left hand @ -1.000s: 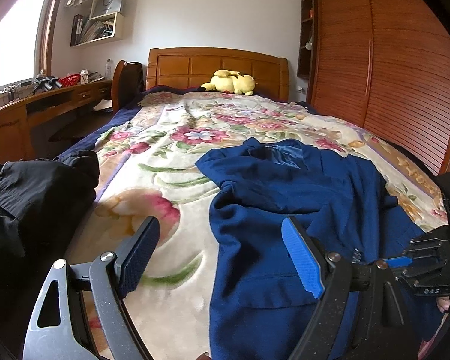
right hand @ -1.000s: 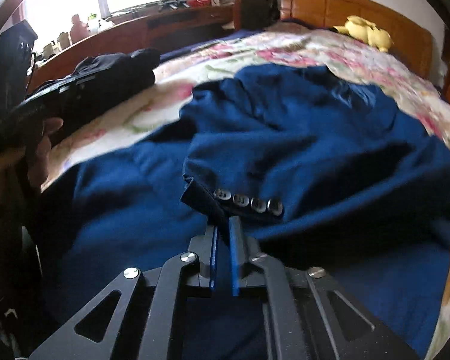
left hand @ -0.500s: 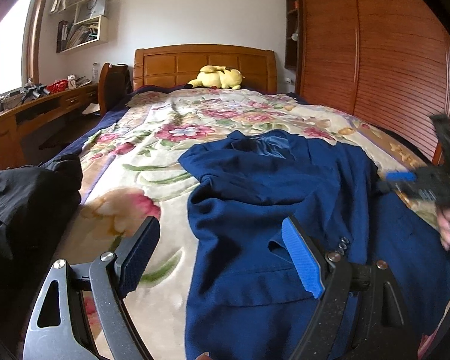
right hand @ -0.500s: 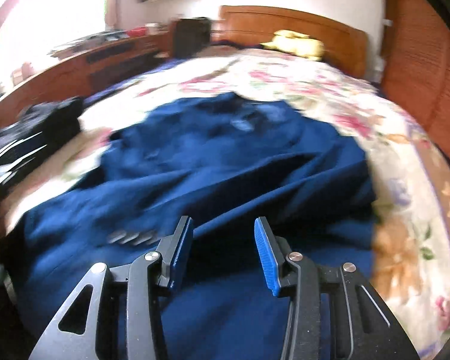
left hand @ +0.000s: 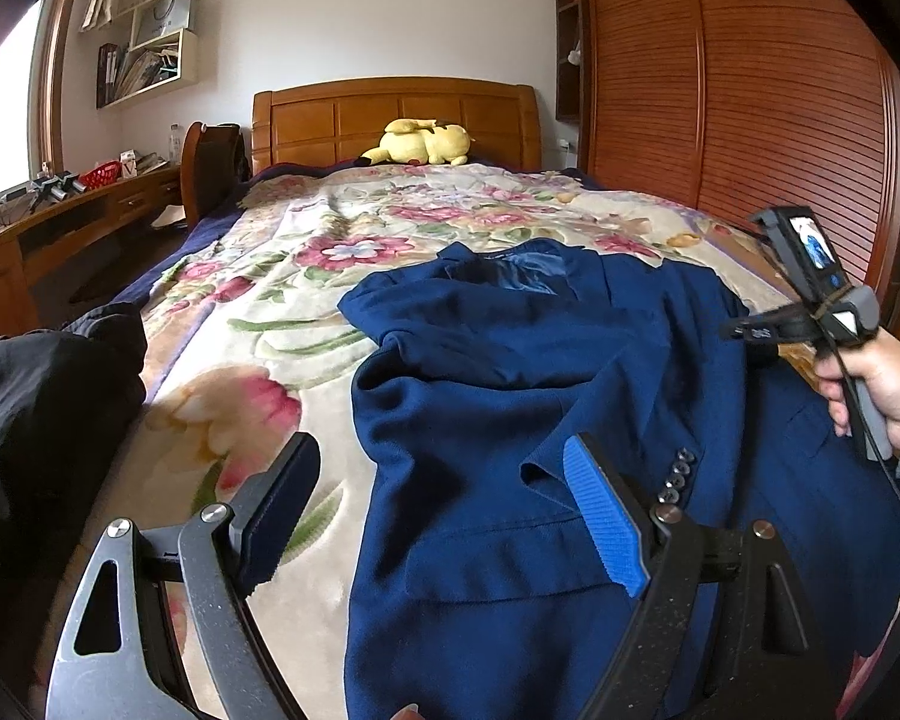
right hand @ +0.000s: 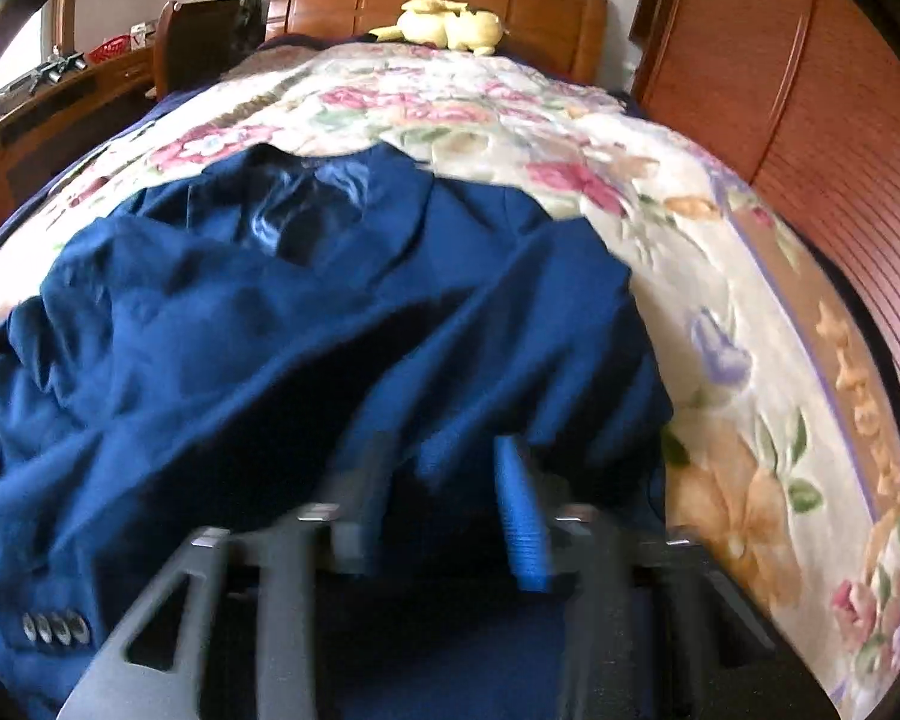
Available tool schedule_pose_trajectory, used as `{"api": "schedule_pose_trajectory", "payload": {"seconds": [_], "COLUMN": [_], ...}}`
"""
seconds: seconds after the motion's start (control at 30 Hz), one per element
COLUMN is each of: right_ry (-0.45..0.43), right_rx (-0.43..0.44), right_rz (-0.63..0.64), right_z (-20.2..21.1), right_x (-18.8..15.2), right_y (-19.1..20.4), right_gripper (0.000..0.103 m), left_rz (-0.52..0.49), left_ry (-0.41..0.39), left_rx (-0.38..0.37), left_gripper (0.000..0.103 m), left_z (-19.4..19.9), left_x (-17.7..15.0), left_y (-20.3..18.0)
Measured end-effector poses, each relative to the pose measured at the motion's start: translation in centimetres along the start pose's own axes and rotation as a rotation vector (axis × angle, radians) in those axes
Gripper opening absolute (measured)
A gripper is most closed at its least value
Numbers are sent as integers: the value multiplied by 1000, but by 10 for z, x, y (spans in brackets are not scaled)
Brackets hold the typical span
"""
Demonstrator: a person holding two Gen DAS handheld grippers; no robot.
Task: Fold large clothes
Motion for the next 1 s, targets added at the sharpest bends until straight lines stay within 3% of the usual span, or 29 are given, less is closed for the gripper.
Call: {"api": "schedule_pose_trajectory", "payload": {"seconds": [0.2,0.33,0.4,0.47,0.57,0.73,1.0], "right_ry": [-19,1,-14,-39,-82,-94,-102], "right_rx": [70,57,47,51,59,102,113], "right_rz": [-57,-48,-47,-40,-21,-1,18], "right_z": [25,29,32,41,54,78,84], "right_x": [-35,-52,-53,-55,-59,-77,-91], "right_y": [-29,-39,-40,-40,-38,-42,-42], "right_gripper": [4,4,14,36,51,54,54], "left_rz": [2,1,-1,-5,-3,-8,-40], "left_ry": [0,0,0,0,4,8,9], "left_rx": [2,3,5,8,9,9,-19], "left_gripper": [84,84,84,84,84,84,84], "left_z": [0,0,0,1,0,0,1], "left_x": [0,0,0,-2,-2,-4,-2], "left_y": [0,1,2,3,4,4,-9]}}
Point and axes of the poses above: each gripper's, at about its wrist camera, not at the fingertips, and z roughly against the way its jaws point, y to its left, x to its top, the point moved 4 cm from there along -z, roughly the way its jaws point
